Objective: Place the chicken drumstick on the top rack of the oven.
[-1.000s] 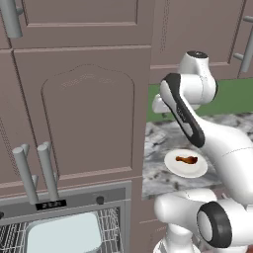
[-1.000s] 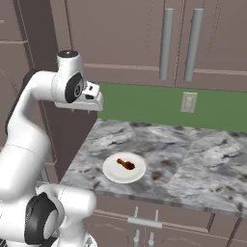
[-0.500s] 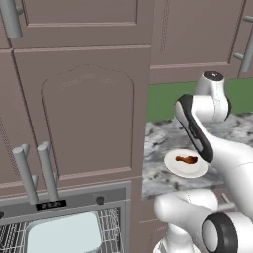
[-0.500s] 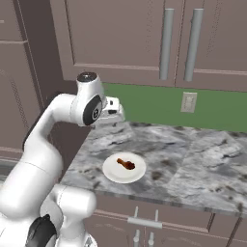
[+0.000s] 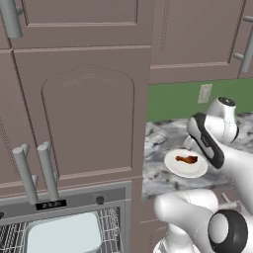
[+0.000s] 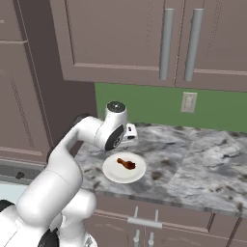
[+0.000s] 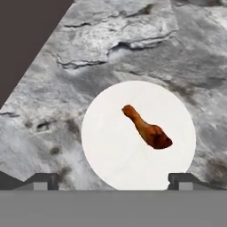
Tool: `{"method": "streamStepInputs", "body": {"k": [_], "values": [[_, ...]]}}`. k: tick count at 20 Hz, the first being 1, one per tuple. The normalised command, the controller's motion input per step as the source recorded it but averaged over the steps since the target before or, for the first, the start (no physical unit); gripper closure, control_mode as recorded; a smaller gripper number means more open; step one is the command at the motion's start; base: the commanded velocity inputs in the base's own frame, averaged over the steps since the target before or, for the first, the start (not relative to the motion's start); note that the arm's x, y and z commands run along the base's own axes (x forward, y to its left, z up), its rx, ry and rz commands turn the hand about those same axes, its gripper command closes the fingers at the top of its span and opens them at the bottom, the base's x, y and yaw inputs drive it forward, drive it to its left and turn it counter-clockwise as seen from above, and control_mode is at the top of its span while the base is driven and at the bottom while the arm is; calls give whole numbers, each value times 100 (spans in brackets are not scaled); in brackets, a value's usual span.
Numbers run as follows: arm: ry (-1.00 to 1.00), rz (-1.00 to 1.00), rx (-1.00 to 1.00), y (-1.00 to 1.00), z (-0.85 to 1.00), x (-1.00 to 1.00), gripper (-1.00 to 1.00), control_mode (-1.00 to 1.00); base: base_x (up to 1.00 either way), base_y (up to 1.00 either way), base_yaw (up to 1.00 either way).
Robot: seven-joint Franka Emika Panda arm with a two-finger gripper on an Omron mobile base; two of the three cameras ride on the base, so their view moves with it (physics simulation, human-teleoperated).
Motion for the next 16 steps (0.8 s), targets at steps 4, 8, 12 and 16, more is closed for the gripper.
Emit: {"method": "streamStepInputs", "body": {"k": [4,8,12,16], "values": [[18,10,0,0,-39,36,-100,-100,0,0,0],[7,10,0,-3,-53,28,-100,-100,0,0,0],[0,9,0,-7,-58,22,-100,-100,0,0,0],[0,7,0,-5,-31,19,-100,-100,0,0,0]]}}
